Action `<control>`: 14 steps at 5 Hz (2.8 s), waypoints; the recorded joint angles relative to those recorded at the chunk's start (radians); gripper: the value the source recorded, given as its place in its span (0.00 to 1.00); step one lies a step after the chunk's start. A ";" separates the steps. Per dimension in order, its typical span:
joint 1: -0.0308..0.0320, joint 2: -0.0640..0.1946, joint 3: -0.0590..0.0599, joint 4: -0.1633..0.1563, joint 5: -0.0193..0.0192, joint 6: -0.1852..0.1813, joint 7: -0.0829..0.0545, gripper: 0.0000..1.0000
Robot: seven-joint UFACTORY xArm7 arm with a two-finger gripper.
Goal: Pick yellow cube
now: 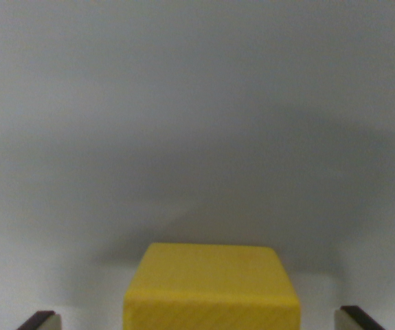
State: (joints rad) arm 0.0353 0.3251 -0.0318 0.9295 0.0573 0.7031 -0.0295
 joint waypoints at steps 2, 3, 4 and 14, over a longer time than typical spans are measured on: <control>0.0000 0.000 0.000 0.000 0.0000 0.000 0.000 1.00; 0.0000 0.000 0.000 0.000 0.0000 0.000 0.000 1.00; 0.0000 0.000 0.000 0.000 0.0000 0.000 0.000 1.00; 0.0003 -0.024 -0.001 0.048 -0.0024 0.072 0.003 1.00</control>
State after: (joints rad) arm 0.0356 0.3007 -0.0326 0.9774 0.0550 0.7754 -0.0265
